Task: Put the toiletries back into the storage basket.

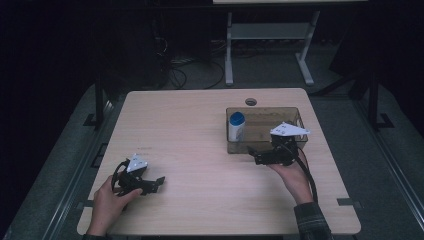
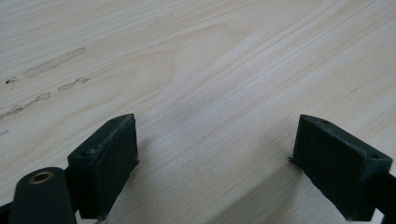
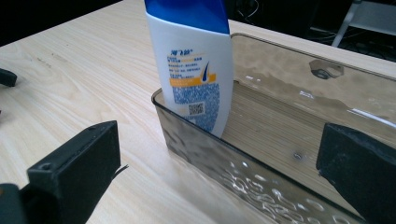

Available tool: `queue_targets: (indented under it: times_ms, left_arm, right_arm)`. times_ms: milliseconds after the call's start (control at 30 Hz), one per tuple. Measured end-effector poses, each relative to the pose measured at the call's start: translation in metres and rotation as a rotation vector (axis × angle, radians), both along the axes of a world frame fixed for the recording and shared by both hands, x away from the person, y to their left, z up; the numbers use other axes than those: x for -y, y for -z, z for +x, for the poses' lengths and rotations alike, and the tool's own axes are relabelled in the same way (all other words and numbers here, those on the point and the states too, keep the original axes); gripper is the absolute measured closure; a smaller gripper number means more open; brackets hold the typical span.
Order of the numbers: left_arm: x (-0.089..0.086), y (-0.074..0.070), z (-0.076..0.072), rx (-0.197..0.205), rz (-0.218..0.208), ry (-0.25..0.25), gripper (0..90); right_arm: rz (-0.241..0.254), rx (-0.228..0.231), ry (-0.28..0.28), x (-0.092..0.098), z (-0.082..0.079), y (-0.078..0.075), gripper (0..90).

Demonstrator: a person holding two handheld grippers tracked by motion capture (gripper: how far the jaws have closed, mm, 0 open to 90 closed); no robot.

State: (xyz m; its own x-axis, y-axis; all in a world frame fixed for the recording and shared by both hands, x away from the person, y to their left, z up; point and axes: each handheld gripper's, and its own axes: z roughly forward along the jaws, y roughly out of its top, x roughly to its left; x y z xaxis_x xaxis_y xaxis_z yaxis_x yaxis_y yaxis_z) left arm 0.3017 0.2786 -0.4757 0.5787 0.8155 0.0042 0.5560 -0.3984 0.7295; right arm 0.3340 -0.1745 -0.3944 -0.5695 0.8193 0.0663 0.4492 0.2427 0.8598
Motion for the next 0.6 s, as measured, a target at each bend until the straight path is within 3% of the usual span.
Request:
queue_targets:
  times_ms: [600]
  left_arm:
    - [0.0,0.0,0.0,-0.001,0.005,0.003,12.7]
  right_arm:
    - [0.017,-0.012,0.023,0.028,-0.033,0.01,0.0]
